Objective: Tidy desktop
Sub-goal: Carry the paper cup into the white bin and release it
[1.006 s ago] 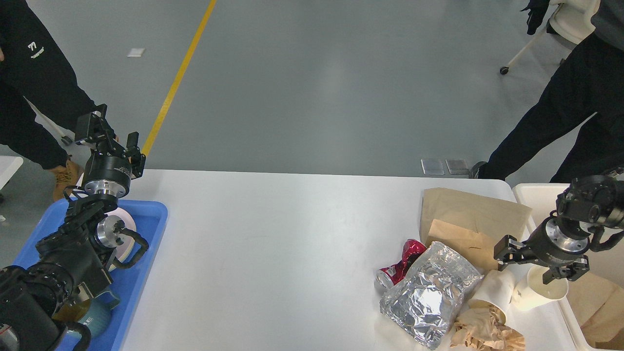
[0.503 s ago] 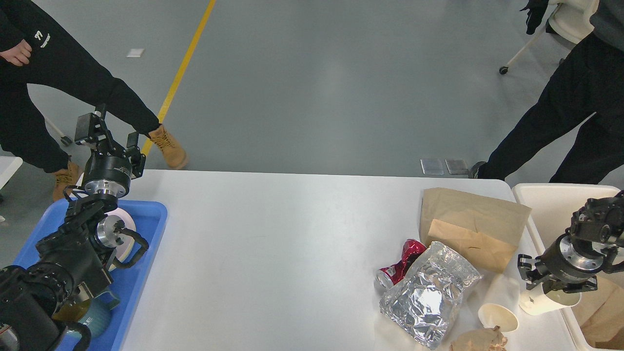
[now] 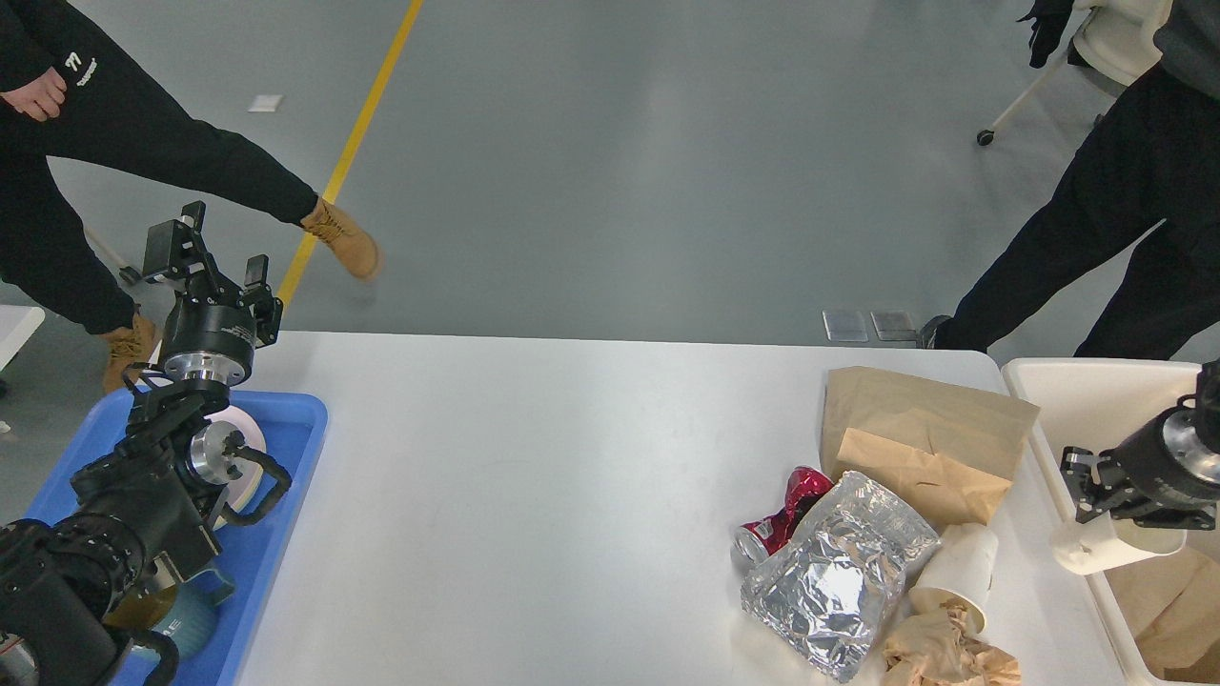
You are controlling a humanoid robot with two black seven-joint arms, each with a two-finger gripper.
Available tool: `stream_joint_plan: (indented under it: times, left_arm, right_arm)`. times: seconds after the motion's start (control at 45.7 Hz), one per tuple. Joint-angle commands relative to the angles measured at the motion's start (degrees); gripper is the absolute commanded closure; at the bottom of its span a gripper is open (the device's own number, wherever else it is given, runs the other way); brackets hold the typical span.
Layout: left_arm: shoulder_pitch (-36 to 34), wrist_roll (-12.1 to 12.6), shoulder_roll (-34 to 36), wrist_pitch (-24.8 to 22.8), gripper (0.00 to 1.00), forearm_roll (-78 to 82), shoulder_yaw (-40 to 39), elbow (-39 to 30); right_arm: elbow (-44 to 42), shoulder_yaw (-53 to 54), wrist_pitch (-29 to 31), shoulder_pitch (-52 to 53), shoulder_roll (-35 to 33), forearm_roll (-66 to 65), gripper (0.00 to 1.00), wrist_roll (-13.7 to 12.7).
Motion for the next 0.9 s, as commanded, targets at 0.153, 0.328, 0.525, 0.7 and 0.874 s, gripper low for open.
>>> stream_joint_plan:
  times: [0.153,0.328,0.525,0.7,0.874]
  left_arm:
    - [-0.08,-0.12,-0.14,0.0,0.04,0.01,0.0,0.0]
    - [-0.08,-0.12,-0.14,0.0,0.04,0.01,0.0,0.0]
    - [-0.08,-0.12,-0.14,0.0,0.04,0.01,0.0,0.0]
    - [-0.08,-0.12,-0.14,0.0,0.04,0.01,0.0,0.0]
    - [-0.08,-0.12,-0.14,0.0,0.04,0.01,0.0,0.0]
  right_arm:
    - [0.38,-0.14,8.4,17.64,-3.62,-0.09,1.0,0.01]
    - [0.03,0.83,9.54,27.23,-4.68,0.79,1.0,0.01]
    - [-5.85,3.64,5.86,25.05,-5.56,1.23,1.0,0.01]
    - [-15.43,4.35,-8.98,5.64,-5.91,1.32,1.0,0.01]
    - [-21.85,5.49,-22.44,-14.23,-5.03,1.93,1.0,0.01]
